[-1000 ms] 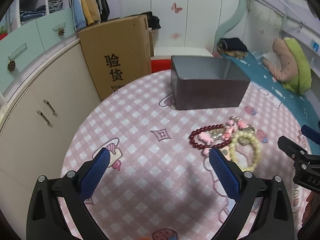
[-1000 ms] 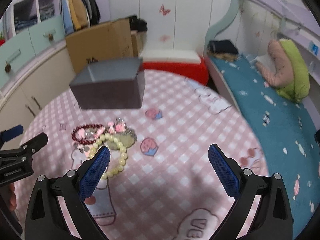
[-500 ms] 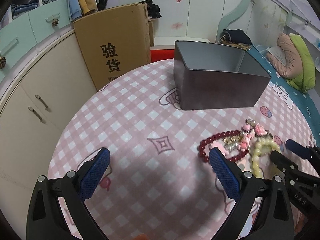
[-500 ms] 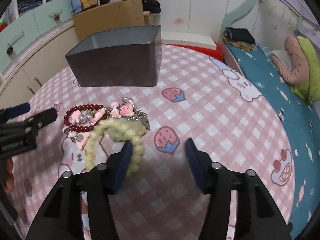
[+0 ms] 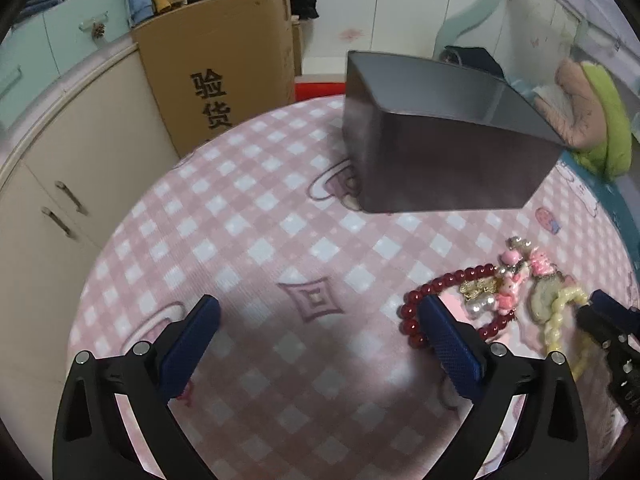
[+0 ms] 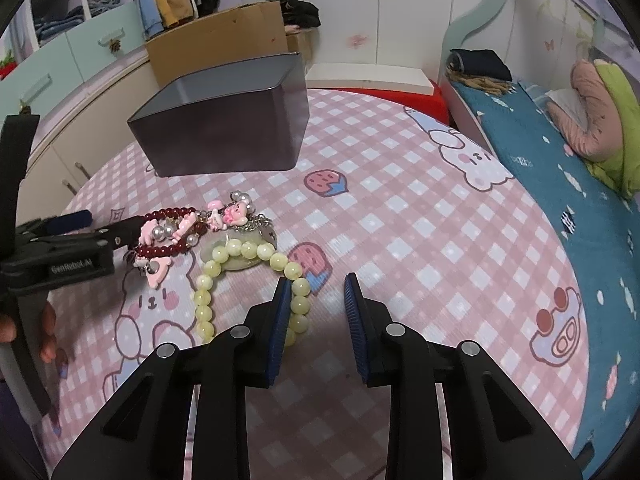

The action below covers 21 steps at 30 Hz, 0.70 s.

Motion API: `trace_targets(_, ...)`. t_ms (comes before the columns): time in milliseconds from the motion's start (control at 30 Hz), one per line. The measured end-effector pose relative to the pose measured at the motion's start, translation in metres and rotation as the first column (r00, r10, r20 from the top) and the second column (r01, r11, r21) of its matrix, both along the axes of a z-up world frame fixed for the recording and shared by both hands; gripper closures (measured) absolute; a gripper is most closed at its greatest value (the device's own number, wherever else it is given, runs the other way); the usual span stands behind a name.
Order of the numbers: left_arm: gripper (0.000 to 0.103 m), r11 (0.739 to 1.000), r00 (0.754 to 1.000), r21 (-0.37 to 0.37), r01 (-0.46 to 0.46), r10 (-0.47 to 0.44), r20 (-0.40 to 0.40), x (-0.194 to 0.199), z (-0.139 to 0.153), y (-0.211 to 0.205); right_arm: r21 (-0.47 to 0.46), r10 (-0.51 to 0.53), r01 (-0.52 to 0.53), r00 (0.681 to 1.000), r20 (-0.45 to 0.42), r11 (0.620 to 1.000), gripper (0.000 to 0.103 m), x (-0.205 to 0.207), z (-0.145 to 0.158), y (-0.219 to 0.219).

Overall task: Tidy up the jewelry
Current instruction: 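Grasp the dark red bead bracelet with the left gripper while the right gripper grasps the pale yellow bead bracelet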

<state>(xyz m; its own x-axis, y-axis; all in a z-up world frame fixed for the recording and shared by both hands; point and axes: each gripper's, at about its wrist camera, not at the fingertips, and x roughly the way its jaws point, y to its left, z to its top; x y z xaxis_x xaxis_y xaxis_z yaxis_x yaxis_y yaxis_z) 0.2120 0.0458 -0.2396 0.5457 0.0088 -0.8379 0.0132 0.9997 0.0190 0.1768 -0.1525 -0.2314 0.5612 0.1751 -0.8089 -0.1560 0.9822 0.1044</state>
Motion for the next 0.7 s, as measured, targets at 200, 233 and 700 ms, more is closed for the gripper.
trace_targets(200, 0.031, 0.998, 0.998, -0.007, 0.056, -0.056, 0.004, -0.005, 0.005, -0.001, 0.018, -0.001, 0.001, 1.0, 0.003, 1.0, 0.075, -0.002, 0.0, -0.003)
trace_targets(233, 0.046, 0.996, 0.996, -0.007, 0.084, -0.084, 0.008, -0.008, 0.007, -0.005, 0.02, -0.001, 0.001, 1.0, 0.003, 1.0, 0.075, -0.002, 0.0, -0.003)
trace_targets(700, 0.097, 0.983, 0.984, -0.079, 0.169, -0.164, 0.067, -0.025, 0.018, -0.01, 0.065, -0.024, 0.022, 0.999, 0.03, 0.998, 0.081, -0.013, 0.007, -0.013)
